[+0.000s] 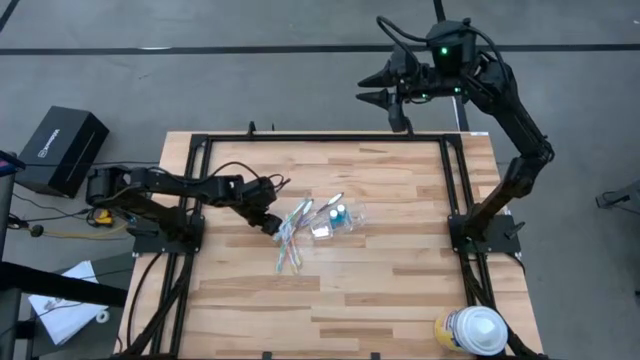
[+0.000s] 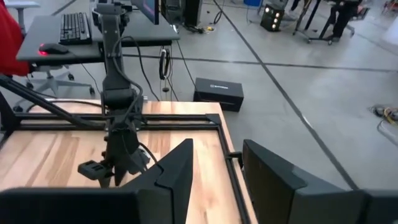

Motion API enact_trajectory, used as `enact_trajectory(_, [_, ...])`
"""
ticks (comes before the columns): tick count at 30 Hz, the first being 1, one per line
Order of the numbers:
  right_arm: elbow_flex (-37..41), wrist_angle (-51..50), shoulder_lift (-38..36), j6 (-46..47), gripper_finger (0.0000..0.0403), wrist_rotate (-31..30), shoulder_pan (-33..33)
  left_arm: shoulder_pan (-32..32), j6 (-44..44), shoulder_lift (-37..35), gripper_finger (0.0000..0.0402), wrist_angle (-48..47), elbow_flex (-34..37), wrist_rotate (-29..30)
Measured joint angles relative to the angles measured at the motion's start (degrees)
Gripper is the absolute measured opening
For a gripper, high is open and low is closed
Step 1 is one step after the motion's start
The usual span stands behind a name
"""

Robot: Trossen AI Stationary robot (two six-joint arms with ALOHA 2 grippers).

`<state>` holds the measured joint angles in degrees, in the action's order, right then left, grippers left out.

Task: Pick & Place toothbrushing station
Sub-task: Put the green toothbrush into the transparent organizer

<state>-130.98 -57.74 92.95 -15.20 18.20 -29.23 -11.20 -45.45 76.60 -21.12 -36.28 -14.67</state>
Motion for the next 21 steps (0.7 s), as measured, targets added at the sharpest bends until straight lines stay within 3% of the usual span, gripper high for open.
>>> enact_trajectory(8, [0.00,1.42,0.00,3.47,0.0128,0.01,1.12,0.17,0.48,3.35,0.0191,4.31,2.40,-2.43])
enact_trajectory(15, [0.00,2.88,-0.02,5.88,0.0128,-0.17,3.01,1.12,0.28,9.53,0.0187,13.45,3.05,-4.37])
enact_trajectory(18, [0.00,3.19,0.07,6.27,0.0127,-0.20,3.41,1.13,0.23,11.43,0.0167,15.52,2.98,-7.01])
enact_trajectory(21, [0.00,3.55,0.11,6.70,0.0127,-0.21,3.52,1.14,0.23,12.33,0.0121,15.92,2.98,-8.70])
